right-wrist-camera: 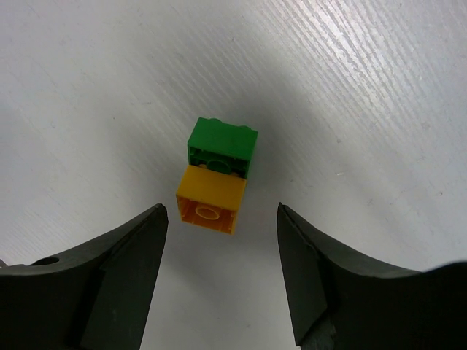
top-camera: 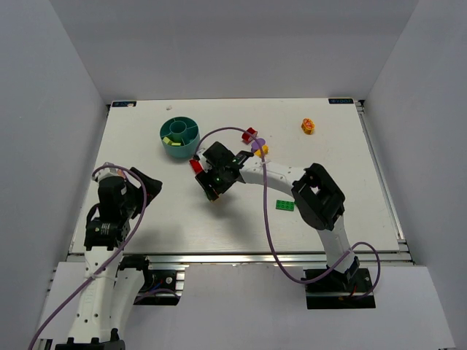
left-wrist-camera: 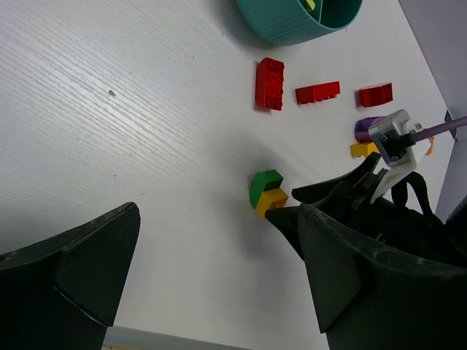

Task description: Sort the legos into containers by color

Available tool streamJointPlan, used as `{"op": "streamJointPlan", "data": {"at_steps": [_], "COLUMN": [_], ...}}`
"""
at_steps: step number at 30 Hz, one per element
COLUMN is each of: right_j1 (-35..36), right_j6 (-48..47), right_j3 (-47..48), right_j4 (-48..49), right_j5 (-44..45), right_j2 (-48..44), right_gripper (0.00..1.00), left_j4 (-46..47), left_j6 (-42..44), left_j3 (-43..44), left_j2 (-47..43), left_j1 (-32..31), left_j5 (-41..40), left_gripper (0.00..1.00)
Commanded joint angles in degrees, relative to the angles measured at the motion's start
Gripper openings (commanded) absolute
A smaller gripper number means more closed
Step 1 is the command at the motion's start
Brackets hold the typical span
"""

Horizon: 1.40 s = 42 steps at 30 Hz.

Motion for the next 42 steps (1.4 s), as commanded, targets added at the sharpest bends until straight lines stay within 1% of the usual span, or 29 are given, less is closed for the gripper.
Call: {"op": "streamJointPlan", "data": {"at_steps": [1, 6, 8, 9, 12, 13, 14, 15, 16, 17, 18, 19, 20, 21, 23, 24, 25, 26, 27, 29, 30, 33, 37, 40, 42], "right_j1": [0.6, 1.0, 1.3, 1.3, 1.3, 1.2, 1.2, 0.3, -1.3, -3.2, -4.4, -5.6, -8.1, -9.1, -11.5, -12.2, -12.9, -13.8, -14.2, -14.6, -14.7, -14.9, -15.3, -15.3, -15.4], "right_j6": [1.1, 1.4, 1.5, 1.2, -0.8, -2.5, -3.9, -9.2, -13.0, -19.9, -21.3, -22.5, -23.4, -24.6, -25.1, -25.1, -25.2, -25.1, -24.6, -23.4, -22.8, -18.7, -12.5, -8.1, -5.2], "right_j3": [2.4, 3.3, 4.0, 4.0, 2.9, 2.4, 0.7, -3.6, -5.4, -7.8, -7.8, -9.3, -9.7, -10.1, -9.9, -9.8, -9.6, -9.4, -9.4, -10.1, -10.3, -10.6, -10.4, -10.4, -10.3], "right_j4": [0.3, 0.4, 0.6, 0.6, 1.2, 1.8, 3.5, 6.5, 8.4, 8.5, 8.6, 9.2, 9.8, 9.9, 9.8, 9.2, 8.8, 8.5, 8.2, 8.6, 9.8, 13.3, 19.0, 22.9, 24.5], "right_j5": [-0.7, 0.0, 0.7, 1.0, 0.5, -0.3, -1.5, -4.5, -11.6, -24.1, -24.2, -33.1, -37.1, -43.5, -48.2, -50.0, -54.5, -56.7, -58.5, -61.8, -63.7, -66.5, -68.6, -69.6, -70.5], "right_j2": [0.6, 2.1, 3.2, 3.5, 2.4, 1.0, -1.6, -7.3, -10.3, -14.9, -16.3, -17.7, -18.6, -20.1, -20.9, -21.3, -21.5, -21.6, -22.2, -23.0, -23.9, -24.7, -24.7, -24.4, -24.0], "right_gripper": [0.67, 0.66, 0.61, 0.57, 0.33, 0.22, 0.08, 0.0, 0.0, 0.0, 0.0, 0.0, 0.0, 0.0, 0.0, 0.0, 0.0, 0.0, 0.0, 0.0, 0.0, 0.0, 0.0, 0.0, 0.0], "left_j4": [0.7, 0.8, 1.1, 1.8, 6.1, 8.5, 11.6, 18.1, 22.3, 30.0, 30.1, 35.2, 37.7, 41.0, 45.7, 49.5, 51.3, 53.9, 59.3, 64.9, 70.7, 79.1, 82.6, 83.8, 82.7], "left_j6": [-0.5, -0.7, -1.3, -1.7, -2.7, -3.3, -3.7, -5.1, -6.7, -8.5, -9.2, -9.8, -10.7, -10.8, -10.6, -10.6, -10.6, -10.8, -11.3, -13.1, -13.9, -17.4, -17.6, -15.9, -14.3], "left_j3": [-0.9, -1.4, -2.0, -2.2, -4.6, -5.8, -6.9, -9.4, -11.7, -13.3, -13.8, -14.4, -14.7, -14.9, -14.9, -15.1, -15.2, -15.5, -16.5, -17.6, -18.7, -19.6, -19.4, -18.9, -18.4], "left_j2": [-0.6, -1.1, -1.3, -1.8, -2.5, -2.6, -2.5, -1.4, -0.5, 0.9, 1.4, 1.7, 2.0, 2.4, 2.5, 2.4, 2.1, 1.9, 1.7, 0.8, 0.7, 1.7, 4.3, 5.6, 5.9], "left_j1": [0.1, 0.1, 0.1, 0.1, 0.1, 0.1, 0.1, 0.1, 0.1, 0.1, 0.1, 0.1, 0.1, 0.1, 0.1, 0.1, 0.1, 0.1, 0.1, 0.1, 0.1, -0.7, -3.3, -6.9, -10.0], "left_j5": [-0.2, 0.1, 0.1, 2.1, 8.0, 10.9, 14.3, 19.4, 25.4, 29.5, 31.3, 33.0, 35.5, 36.4, 38.8, 39.5, 40.1, 40.7, 41.8, 42.7, 42.8, 43.6, 43.3, 41.5, 40.0], "left_gripper": [0.98, 0.98, 0.98, 0.98, 0.98, 0.98, 0.98, 0.98, 0.98, 0.97, 0.97, 0.97, 0.97, 0.97, 0.97, 0.97, 0.97, 0.96, 0.96, 0.95, 0.95, 0.95, 0.95, 0.94, 0.94]}}
